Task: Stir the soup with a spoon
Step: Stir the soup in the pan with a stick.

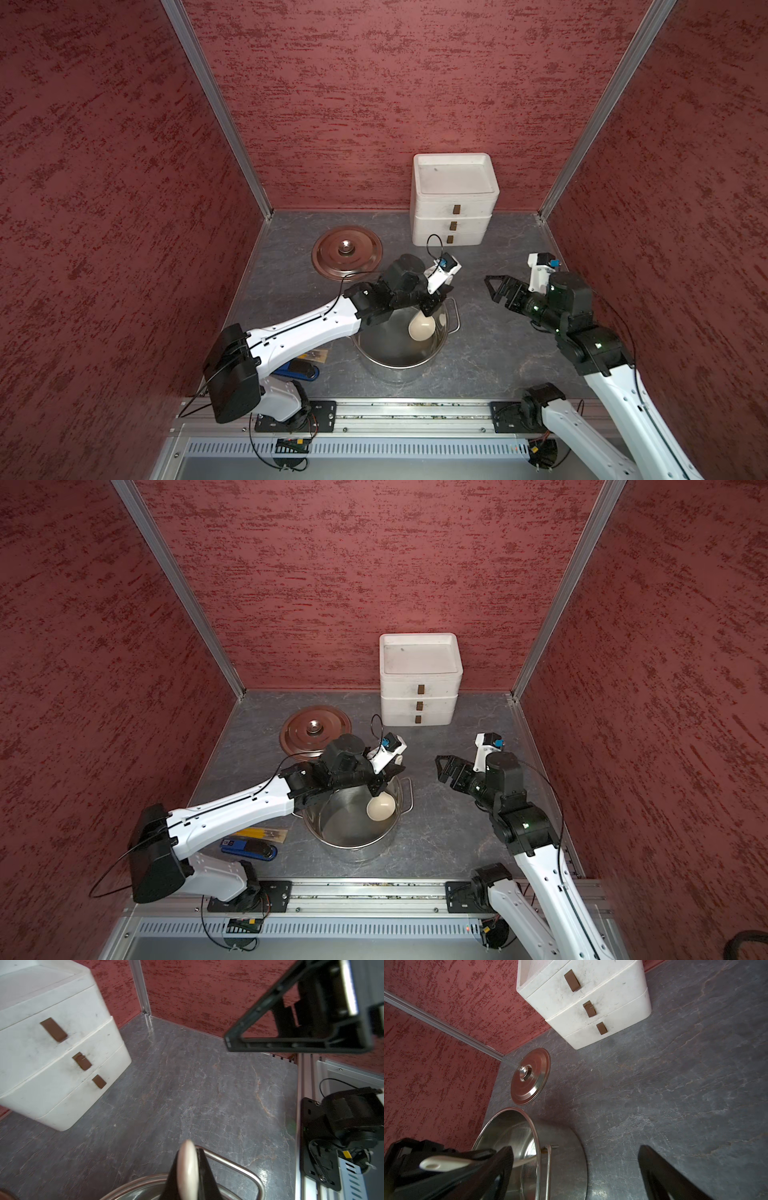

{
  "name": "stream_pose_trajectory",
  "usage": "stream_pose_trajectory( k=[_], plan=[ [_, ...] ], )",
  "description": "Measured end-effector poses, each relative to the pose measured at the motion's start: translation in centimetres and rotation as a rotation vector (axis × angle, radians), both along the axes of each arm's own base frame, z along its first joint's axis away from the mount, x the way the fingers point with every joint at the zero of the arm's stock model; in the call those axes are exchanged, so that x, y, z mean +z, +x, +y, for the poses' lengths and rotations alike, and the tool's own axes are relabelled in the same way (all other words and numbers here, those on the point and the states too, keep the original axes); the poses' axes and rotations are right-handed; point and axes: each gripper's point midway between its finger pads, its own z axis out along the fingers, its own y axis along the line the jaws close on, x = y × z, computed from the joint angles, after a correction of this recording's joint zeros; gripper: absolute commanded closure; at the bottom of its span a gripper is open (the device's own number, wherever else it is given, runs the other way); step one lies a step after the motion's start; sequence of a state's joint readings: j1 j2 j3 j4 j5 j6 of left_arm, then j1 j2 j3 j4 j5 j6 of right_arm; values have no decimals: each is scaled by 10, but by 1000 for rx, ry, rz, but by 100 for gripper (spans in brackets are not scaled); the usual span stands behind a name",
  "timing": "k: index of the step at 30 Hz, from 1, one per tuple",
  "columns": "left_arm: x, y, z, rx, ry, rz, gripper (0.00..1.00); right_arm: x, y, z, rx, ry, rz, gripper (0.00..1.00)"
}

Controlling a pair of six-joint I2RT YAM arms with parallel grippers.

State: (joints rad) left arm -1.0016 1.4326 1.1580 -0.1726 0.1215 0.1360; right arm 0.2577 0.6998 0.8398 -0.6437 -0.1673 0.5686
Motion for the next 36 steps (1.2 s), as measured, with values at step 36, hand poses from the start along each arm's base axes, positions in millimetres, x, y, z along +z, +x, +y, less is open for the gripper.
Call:
stream_pose_trajectory(
  k=[36],
  plan=[
    [-13, -17, 177, 500, 48, 43, 100, -25, 12, 12, 42, 11, 70, 1]
  ],
)
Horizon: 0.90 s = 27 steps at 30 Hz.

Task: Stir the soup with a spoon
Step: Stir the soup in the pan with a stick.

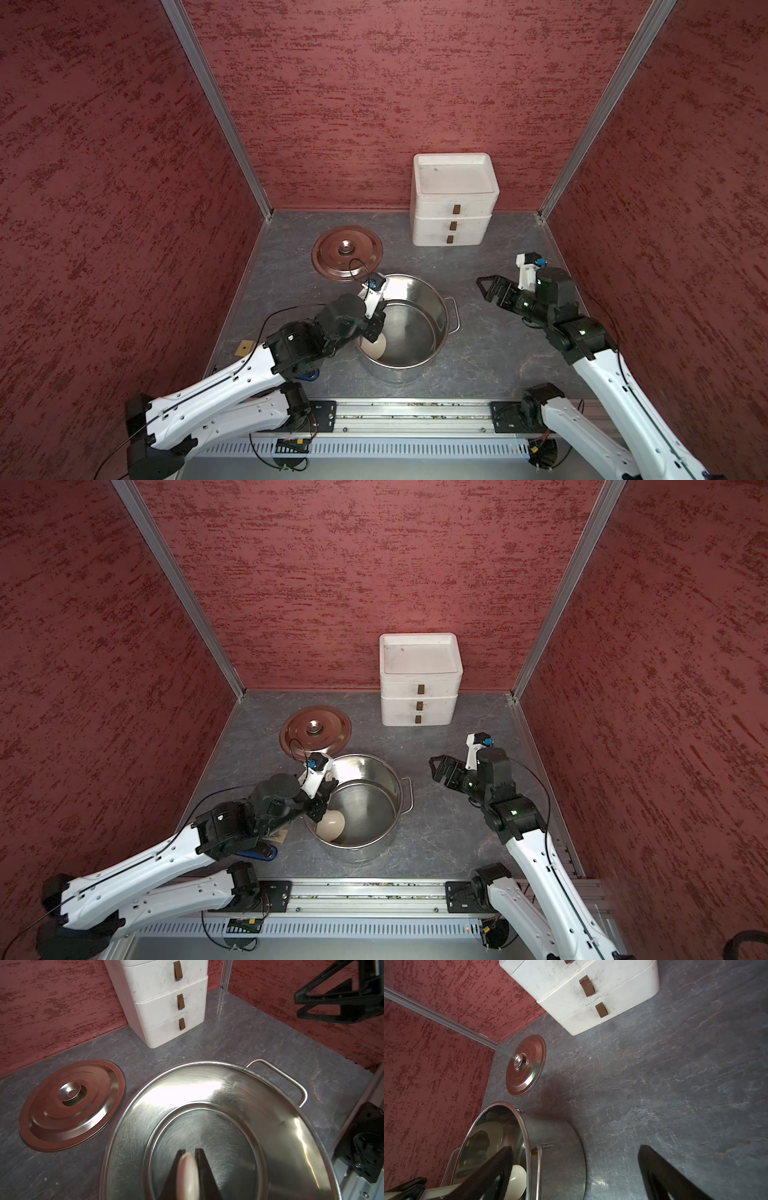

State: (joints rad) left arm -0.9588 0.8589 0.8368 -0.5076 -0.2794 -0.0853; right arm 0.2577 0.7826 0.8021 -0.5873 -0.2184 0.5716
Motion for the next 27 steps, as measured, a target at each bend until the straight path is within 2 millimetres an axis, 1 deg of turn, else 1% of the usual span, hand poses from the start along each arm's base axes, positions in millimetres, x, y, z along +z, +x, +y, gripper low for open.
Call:
stream_pose_trajectory(
  k=[4, 6, 8, 13, 18, 21, 24, 27],
  plan=[
    [-5, 19, 7, 24, 12, 9, 100, 1, 0, 0, -1, 0, -4, 2],
    [-9, 29, 5, 22, 19, 12, 100, 3, -1, -1, -2, 2, -10, 2],
    [-14, 37, -1, 1, 36, 21, 100, 5, -2, -1, -3, 2, -15, 2],
    [-19, 58, -34, -87, 56, 22, 100, 9, -2, -2, -5, 0, -22, 2],
    [-14, 74, -68, -174, 35, 2, 100, 19, -5, -5, -15, -3, -43, 2],
    [-9, 80, -88, -223, 22, -16, 100, 24, -8, -7, -21, -2, -61, 2],
    [-2, 76, -111, -287, 12, -36, 100, 26, -12, -9, -27, -3, -68, 2],
    [5, 58, -136, -369, 6, -61, 100, 28, -14, -11, -33, -6, -72, 2]
  ],
)
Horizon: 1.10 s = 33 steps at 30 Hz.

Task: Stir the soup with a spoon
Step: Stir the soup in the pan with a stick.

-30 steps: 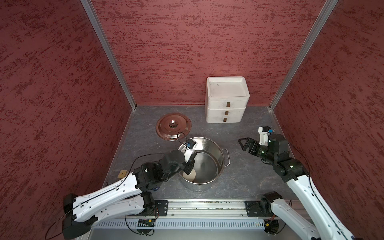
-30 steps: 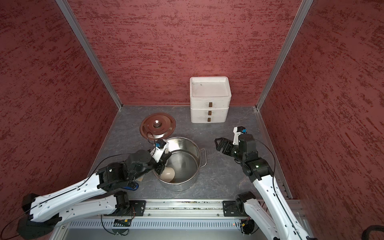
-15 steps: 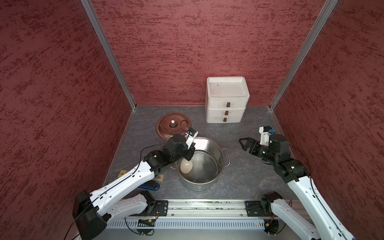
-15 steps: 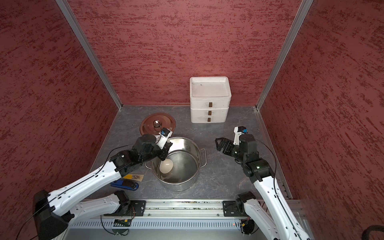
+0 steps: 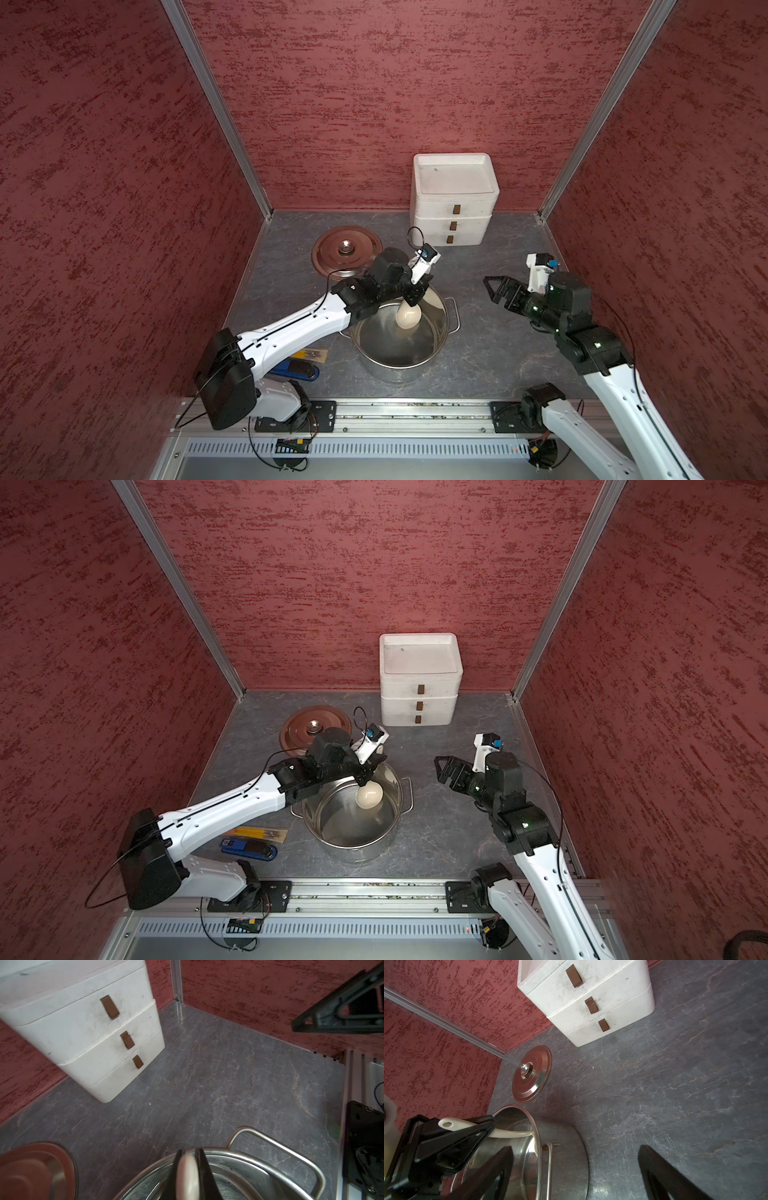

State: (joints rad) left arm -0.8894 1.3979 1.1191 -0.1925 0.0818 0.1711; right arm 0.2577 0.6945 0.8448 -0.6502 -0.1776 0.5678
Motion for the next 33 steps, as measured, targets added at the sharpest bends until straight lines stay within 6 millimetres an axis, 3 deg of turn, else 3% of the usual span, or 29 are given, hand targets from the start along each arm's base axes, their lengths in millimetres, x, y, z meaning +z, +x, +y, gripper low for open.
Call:
stream_pose_trajectory(
  k=[5, 9, 14, 19, 22, 26, 33],
  plan=[
    [4, -46, -33, -127, 8, -34, 100, 2, -4, -2, -5, -1, -6, 1],
    [-1, -84, -47, -184, 55, -64, 100, 2, -6, -3, -6, 1, -8, 2],
    [-3, -122, -44, -191, 101, -104, 100, -2, -7, -3, -9, 5, 3, 2],
    [-8, -154, -25, -157, 127, -94, 100, -13, -4, -1, -7, 6, 34, 2],
    [-24, -159, -4, -99, 166, -77, 100, -17, -1, 1, -3, 9, 46, 2],
    [-38, -149, 32, 20, 202, -76, 100, -22, 3, 4, 5, 13, 64, 2],
    [-26, -119, 89, 216, 143, -83, 100, -22, 8, 7, 14, 19, 63, 2]
  ],
)
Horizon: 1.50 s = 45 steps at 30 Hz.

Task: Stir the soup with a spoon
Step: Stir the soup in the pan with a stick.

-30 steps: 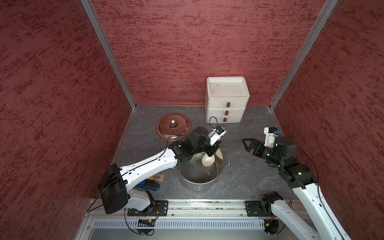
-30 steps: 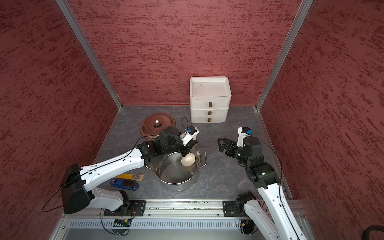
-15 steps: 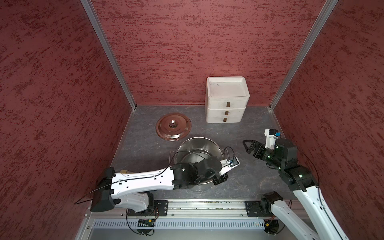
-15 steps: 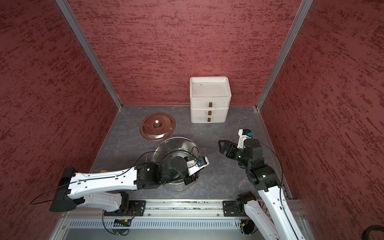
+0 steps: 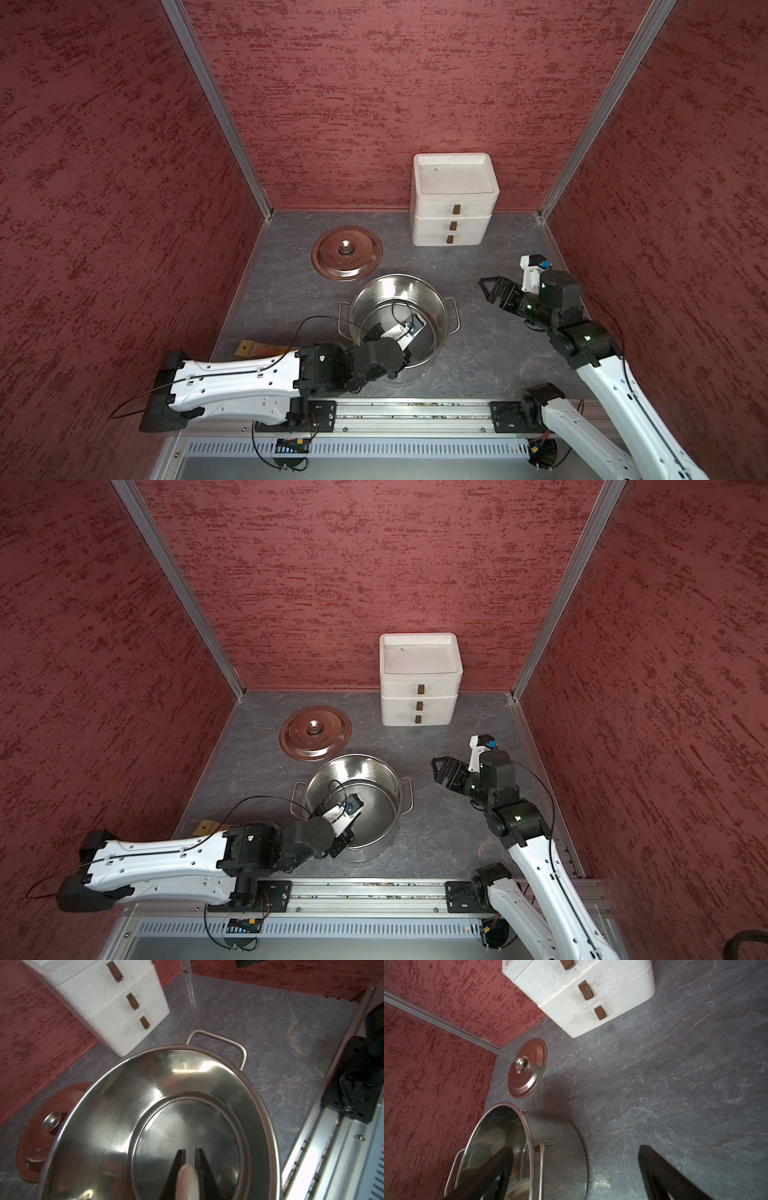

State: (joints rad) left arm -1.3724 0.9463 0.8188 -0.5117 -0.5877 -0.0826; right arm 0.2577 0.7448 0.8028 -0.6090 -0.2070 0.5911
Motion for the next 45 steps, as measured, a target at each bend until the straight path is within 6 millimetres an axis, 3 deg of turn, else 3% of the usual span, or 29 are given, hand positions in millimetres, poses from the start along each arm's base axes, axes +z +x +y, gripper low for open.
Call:
stream_pose_trajectory(
  k=[6, 12, 20, 26, 31, 38, 45],
  plan=[
    [12, 45, 39, 168, -45, -18, 100, 0, 0, 0, 0, 0, 1, 1],
    [8, 82, 44, 221, -37, -11, 100, 0, 0, 0, -1, 0, 0, 2],
    [7, 132, 15, 179, -9, 17, 100, 2, -2, -1, -3, 0, -8, 2],
    [9, 155, -34, 67, -9, 38, 100, 6, -5, -4, -14, -3, -22, 2],
    [11, 146, -74, -42, -6, 43, 100, 7, -7, -7, -25, -9, -28, 1],
    [24, 92, -128, -223, -24, 26, 100, 7, -7, -8, -28, -17, -32, 2],
    [26, 50, -148, -302, -9, 32, 100, -1, 1, -5, -18, -27, -4, 2]
  ],
)
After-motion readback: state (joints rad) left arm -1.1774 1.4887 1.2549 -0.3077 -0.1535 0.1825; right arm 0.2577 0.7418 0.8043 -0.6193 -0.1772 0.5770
